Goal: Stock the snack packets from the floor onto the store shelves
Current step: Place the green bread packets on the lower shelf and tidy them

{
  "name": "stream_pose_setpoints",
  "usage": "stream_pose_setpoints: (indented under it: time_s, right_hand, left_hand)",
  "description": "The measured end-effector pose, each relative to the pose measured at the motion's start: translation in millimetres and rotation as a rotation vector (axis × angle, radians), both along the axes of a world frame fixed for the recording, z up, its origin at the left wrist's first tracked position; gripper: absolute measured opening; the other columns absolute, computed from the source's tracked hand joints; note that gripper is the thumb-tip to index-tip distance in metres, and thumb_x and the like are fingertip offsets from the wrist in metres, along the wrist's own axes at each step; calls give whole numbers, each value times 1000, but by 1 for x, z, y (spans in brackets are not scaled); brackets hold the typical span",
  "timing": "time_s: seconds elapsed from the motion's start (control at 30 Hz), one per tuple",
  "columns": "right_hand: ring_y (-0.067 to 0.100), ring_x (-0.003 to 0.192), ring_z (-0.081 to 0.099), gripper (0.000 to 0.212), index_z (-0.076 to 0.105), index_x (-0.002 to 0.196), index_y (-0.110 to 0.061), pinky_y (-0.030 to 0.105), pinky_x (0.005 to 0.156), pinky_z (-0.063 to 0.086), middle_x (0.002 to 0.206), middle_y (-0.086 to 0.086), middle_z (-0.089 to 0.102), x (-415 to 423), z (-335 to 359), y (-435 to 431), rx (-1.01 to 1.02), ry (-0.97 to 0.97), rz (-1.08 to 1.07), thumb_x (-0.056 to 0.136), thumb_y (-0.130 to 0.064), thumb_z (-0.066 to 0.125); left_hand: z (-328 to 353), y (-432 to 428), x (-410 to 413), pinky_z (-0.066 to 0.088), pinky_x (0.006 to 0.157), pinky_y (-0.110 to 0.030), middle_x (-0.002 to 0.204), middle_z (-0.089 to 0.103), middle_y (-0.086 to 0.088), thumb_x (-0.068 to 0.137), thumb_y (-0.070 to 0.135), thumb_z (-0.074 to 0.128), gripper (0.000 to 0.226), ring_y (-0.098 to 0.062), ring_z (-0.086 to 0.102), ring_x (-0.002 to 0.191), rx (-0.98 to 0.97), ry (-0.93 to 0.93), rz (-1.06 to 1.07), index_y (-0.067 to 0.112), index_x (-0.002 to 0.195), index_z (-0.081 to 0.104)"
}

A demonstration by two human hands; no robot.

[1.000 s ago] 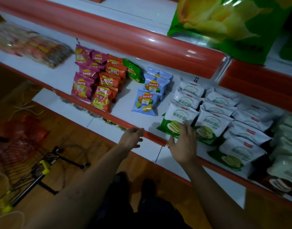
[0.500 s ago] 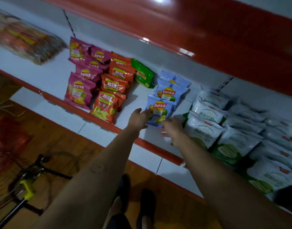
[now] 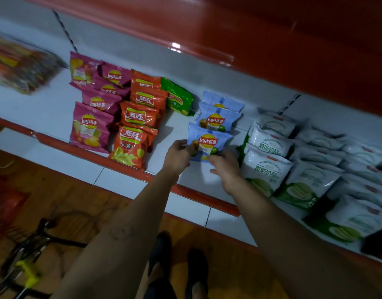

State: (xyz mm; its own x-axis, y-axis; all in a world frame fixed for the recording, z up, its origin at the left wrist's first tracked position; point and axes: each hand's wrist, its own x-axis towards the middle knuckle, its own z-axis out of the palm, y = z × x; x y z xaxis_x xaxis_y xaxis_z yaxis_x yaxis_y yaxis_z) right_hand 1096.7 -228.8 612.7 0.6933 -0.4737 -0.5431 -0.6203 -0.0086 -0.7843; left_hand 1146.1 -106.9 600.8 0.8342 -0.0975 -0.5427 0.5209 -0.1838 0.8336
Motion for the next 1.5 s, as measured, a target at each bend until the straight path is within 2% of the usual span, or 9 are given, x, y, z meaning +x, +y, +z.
stream_pose_setpoints:
  time_s: [0.2, 0.37, 0.63, 0.77, 0.9, 1.07, 1.17, 1.3, 1.5]
  right_hand:
    - [25, 84, 59, 10, 60, 81, -19, 56, 93, 50, 79, 5, 62, 11, -2, -12, -21, -28, -18, 83, -11, 65]
    - [30, 103, 61, 20, 62, 97, -18, 52, 97, 49, 100, 7, 65, 24, -8, -12, 7, -11, 6, 79, -10, 67]
    - [26, 103, 62, 36, 68, 107, -13, 44, 97, 51, 102, 6, 69, 19, -6, -19, 16, 22, 50, 72, -13, 68]
    - [26, 101, 62, 34, 65, 108, -13, 45, 97, 51, 98, 5, 66, 17, -4, -12, 23, -7, 53, 75, -9, 68]
    - [18, 89, 57, 31, 64, 109, -17, 23, 70, 47, 94, -2, 64, 8, 4, -9, -74, -56, 169, 81, -4, 64]
    - [6, 82, 56, 28, 54, 105, -26, 20, 61, 37, 91, -10, 60, -17, 17, -5, -90, -92, 243, 85, -8, 61]
    - [13, 108, 58, 36, 47, 112, -26, 23, 78, 43, 115, -3, 60, -50, 17, -8, 62, -106, 160, 84, -13, 65]
    - [5, 87, 55, 17, 57, 101, -24, 26, 77, 41, 92, -12, 58, -109, 8, -30, -140, -50, 194, 87, -15, 63]
    - [26, 132, 45, 57, 40, 145, -16, 34, 106, 39, 147, 6, 46, -142, -4, -69, -481, 194, 507, 92, -25, 59]
  left_hand:
    - [0, -13, 9, 53, 92, -46, 117, 66, -8, 92, 15, 63, 34, -27, 63, 102, 3, -54, -66, 9, 125, 60]
    - [5, -15, 29, 53, 94, -42, 106, 60, -5, 94, 12, 59, 21, -26, 59, 100, 71, -102, -171, 15, 115, 57]
    - [-5, -22, 24, 48, 107, -50, 153, 43, -12, 95, 10, 59, 64, -35, 50, 133, 62, -44, -120, 7, 154, 33]
    - [-7, -18, 19, 53, 99, -50, 151, 43, -13, 95, 6, 58, 66, -28, 57, 112, 51, -19, -43, 7, 155, 30]
    - [-5, -14, 6, 54, 98, -49, 152, 42, -14, 97, 3, 57, 63, -27, 55, 107, 6, -10, -9, 5, 154, 30]
    - [1, -8, -20, 55, 96, -47, 146, 48, -12, 96, 0, 55, 56, -30, 59, 113, -9, -44, 8, 5, 149, 40]
    - [6, -12, -47, 56, 93, -39, 125, 54, -4, 97, 4, 56, 54, -18, 62, 94, 2, -45, -19, 7, 149, 41]
    - [11, -30, -87, 58, 90, -39, 122, 61, -6, 98, 8, 56, 40, -11, 62, 85, 34, -45, -100, 9, 138, 51]
    - [20, -61, -125, 49, 68, -17, 115, 62, -3, 100, 11, 57, 29, -18, 59, 98, 114, -76, -272, 8, 129, 58]
